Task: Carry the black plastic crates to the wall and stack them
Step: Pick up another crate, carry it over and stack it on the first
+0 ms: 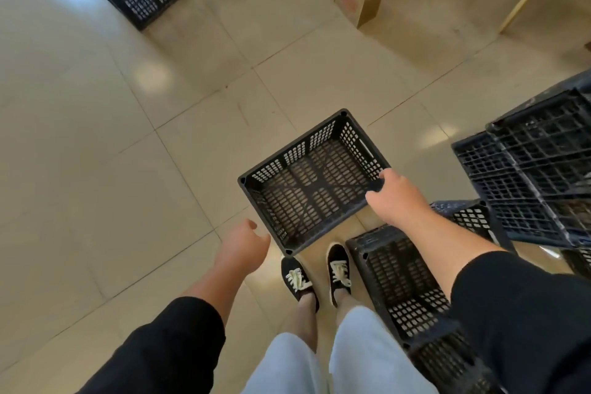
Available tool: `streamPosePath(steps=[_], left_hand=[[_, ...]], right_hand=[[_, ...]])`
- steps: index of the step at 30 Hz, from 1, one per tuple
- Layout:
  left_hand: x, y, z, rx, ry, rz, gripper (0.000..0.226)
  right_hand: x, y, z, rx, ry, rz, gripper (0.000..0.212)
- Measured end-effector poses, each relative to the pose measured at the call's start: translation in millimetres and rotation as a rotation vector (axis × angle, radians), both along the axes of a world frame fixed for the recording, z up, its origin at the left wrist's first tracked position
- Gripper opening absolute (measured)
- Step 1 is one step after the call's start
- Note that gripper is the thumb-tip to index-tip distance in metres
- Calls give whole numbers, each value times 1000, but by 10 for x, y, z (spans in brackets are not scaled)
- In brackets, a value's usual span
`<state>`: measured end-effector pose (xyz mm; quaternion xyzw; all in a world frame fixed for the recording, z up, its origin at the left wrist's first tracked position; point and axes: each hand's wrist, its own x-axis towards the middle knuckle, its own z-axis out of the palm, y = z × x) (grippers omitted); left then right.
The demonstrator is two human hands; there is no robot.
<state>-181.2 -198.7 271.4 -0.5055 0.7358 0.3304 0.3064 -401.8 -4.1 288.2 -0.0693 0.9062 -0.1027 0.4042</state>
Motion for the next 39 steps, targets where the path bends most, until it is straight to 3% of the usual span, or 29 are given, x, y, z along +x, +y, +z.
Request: streamPosePath(steps=[10,18,22,31,39], left_hand=[[-384,-281,-1807,35,-49,187,49],[-441,-323,-3197,42,-46,669,22],[-402,-331,-3651,56,-52,872,31],[-243,-363,-4223,86,141,1270,23],[-70,-528,-3824,41,146,1250,18]], right_hand=[[-904,-249,-1926,55,-17,-17,59],[-1517,-324,-3319,112,155,-42,59],[-1800,-436,-3764,117,202,-48,63],[-2007,-502,-4224,34,193,-68,42],[-1720,-409,-3796,25,88,-135,38]])
